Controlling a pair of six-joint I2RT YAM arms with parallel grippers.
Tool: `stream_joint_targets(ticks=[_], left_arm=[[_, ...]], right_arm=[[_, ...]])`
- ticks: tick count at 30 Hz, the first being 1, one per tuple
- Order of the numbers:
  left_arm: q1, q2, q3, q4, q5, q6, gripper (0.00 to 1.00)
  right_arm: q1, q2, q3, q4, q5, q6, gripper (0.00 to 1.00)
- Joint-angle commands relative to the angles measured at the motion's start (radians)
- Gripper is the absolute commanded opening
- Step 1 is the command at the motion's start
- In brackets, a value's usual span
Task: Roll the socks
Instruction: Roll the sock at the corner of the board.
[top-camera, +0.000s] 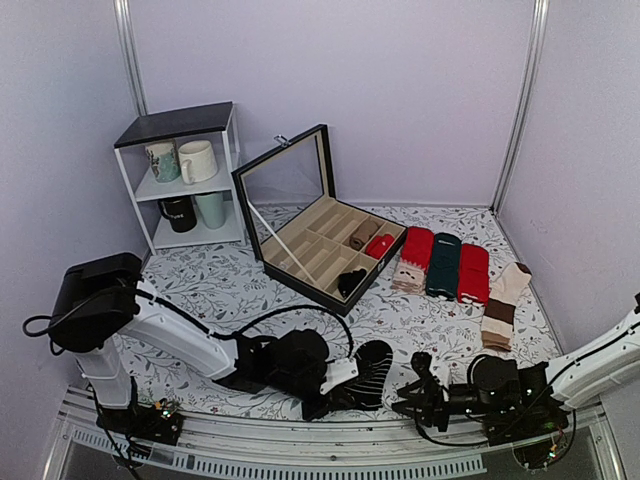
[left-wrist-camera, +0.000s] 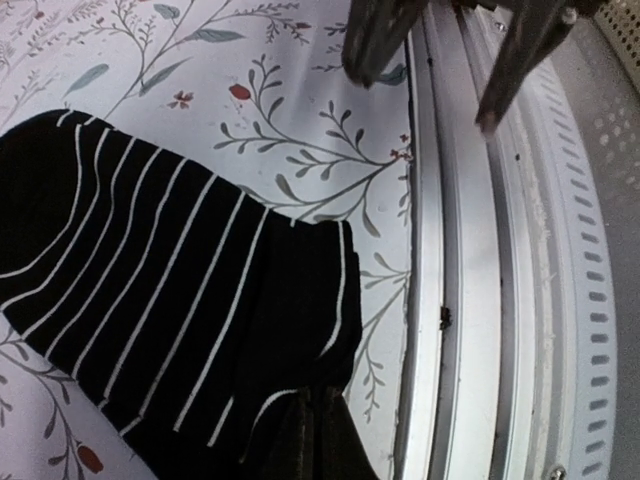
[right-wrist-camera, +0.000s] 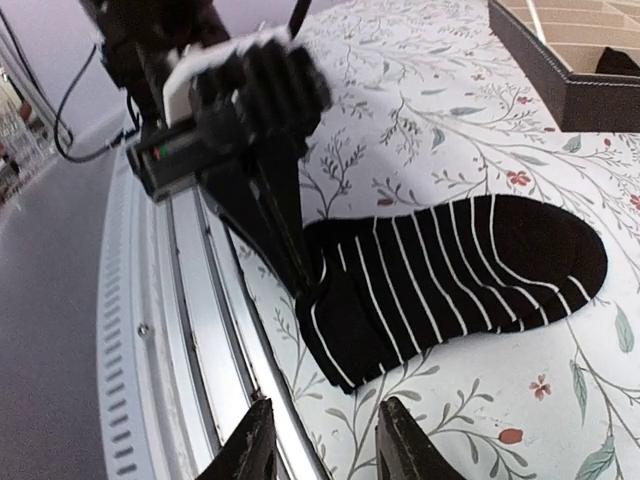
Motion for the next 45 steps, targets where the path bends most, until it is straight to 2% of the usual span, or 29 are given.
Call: stream_joint_targets(ticks=[1, 6, 12, 29, 42, 45], left_arm=[[0.021, 0.058, -0.016, -0.19, 0.05, -0.022, 0.0], [0.035, 0.067, 0.002, -0.22, 0.081, -0.032, 0.0], [0.041, 0.072, 0.004, -0.243, 0.094, -0.042, 0.0], [0.053, 0.084, -0.001, -0.25, 0.135, -0.041, 0.0], [0.055, 0.093, -0.001, -0.253, 0.152, -0.029, 0.0], [0.055, 0.092, -0.001, -0.252, 0.157, -0.026, 0.0]], right_arm=[[0.093, 0.15, 0.081, 0.093, 0.132, -0.17, 0.37], [0.171, 0.341, 0.196, 0.085, 0.234, -0.315, 0.38], [0.184, 0.453, 0.222, 0.153, 0.236, -0.406, 0.37], [0.182, 0.6, 0.256, 0.188, 0.261, -0.443, 0.37], [0.155, 0.665, 0.27, 0.183, 0.22, -0.419, 0.28], [0.122, 0.669, 0.276, 0.165, 0.187, -0.389, 0.21]])
